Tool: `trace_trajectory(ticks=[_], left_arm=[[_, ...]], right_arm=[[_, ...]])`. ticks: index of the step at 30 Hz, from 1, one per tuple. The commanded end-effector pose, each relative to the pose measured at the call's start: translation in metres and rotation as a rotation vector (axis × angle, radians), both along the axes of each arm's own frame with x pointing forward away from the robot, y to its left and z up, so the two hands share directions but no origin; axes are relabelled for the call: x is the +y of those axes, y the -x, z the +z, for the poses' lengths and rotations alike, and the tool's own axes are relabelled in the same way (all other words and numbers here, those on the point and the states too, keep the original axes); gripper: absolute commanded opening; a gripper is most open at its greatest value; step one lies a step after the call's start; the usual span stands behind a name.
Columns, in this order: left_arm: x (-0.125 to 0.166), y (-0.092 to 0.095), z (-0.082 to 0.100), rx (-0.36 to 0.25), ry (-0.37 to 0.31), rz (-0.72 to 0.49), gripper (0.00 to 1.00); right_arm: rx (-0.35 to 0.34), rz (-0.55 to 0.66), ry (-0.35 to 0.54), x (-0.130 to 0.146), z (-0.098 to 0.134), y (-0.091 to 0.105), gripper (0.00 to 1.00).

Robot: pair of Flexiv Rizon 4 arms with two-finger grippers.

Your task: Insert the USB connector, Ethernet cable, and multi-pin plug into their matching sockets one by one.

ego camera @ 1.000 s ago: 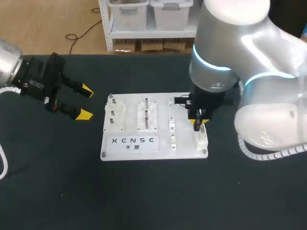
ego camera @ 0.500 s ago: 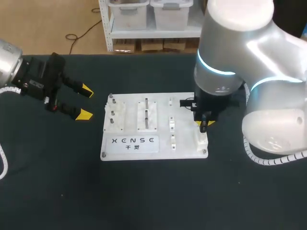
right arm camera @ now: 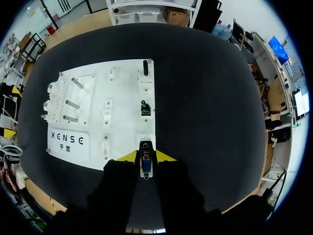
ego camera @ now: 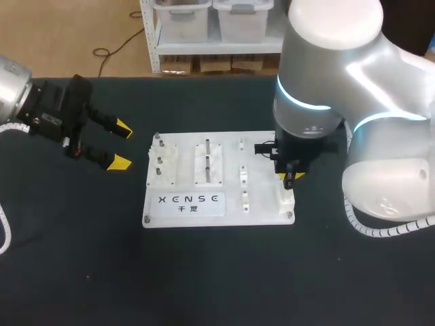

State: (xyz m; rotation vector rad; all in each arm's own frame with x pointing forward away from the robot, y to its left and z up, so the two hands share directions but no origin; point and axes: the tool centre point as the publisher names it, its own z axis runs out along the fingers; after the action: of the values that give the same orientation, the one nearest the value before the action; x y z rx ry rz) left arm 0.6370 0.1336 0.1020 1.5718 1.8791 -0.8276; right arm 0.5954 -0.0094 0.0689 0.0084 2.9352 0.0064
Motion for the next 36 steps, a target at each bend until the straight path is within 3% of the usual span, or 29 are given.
trace_trajectory(ticks=[1,17,36], left_arm=[[0.001,0.001,-0.001,-0.005,0.003,0.001,1.00],[0.001,0.001,-0.001,-0.005,0.003,0.001,1.00],[0.001,0.001,-0.001,-0.005,0.003,0.001,1.00]], right_arm=[[-0.012,-0.003,-0.001,0.000,-0.003,0.002,0.00],[-0.006,-0.009,0.018,0.001,-0.006,0.005,0.00],[-0.062,0.031,0.077,0.006,-0.010,0.014,0.00]])
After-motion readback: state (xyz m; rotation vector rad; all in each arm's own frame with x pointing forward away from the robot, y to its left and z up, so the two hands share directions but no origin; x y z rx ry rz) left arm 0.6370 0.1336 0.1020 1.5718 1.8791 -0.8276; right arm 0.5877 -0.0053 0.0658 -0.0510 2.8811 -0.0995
